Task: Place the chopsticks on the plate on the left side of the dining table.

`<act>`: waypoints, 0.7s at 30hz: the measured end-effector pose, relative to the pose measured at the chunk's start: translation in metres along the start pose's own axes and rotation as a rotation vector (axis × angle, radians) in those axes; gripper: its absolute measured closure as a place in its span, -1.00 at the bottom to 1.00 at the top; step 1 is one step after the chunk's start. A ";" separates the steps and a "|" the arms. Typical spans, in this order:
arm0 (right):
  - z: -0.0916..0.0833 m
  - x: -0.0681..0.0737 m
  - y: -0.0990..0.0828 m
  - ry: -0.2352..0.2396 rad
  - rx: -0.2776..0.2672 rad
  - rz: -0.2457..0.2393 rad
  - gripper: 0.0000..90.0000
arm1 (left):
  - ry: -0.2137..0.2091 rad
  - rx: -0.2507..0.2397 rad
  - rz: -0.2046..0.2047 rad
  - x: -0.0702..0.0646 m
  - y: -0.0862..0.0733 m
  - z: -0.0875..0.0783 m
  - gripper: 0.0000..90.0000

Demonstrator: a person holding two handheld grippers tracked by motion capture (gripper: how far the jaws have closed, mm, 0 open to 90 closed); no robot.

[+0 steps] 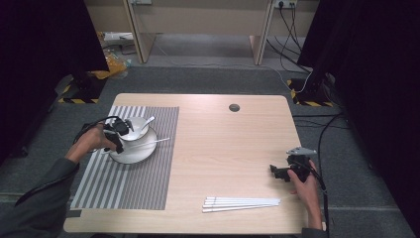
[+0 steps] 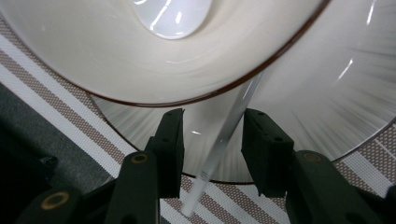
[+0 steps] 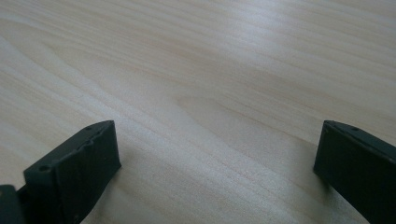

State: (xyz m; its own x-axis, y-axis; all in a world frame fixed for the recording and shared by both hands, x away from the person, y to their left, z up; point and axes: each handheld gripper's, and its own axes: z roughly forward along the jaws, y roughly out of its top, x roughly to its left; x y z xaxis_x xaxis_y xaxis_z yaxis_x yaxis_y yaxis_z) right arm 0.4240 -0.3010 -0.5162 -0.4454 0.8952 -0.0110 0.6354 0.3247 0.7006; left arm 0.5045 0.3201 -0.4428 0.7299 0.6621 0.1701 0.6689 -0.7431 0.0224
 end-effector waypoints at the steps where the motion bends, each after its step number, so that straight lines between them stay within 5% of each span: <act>1: 0.000 0.000 0.000 0.000 0.002 -0.001 -1.00 | 0.001 0.002 -0.003 0.001 0.000 0.000 0.30; 9: 0.000 0.000 0.000 0.000 0.000 -0.001 -1.00 | 0.034 0.016 -0.026 0.002 0.001 0.001 0.26; 21: 0.000 0.000 0.000 0.000 0.000 0.000 -1.00 | 0.014 -0.012 -0.024 0.001 0.000 -0.012 0.22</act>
State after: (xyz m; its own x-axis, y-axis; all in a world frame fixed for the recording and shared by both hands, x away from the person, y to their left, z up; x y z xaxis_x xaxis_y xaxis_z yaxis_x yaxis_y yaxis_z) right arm 0.4240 -0.3010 -0.5162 -0.4451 0.8954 -0.0107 0.6357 0.3244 0.7004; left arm 0.5039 0.3194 -0.4313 0.7113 0.6786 0.1831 0.6846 -0.7279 0.0383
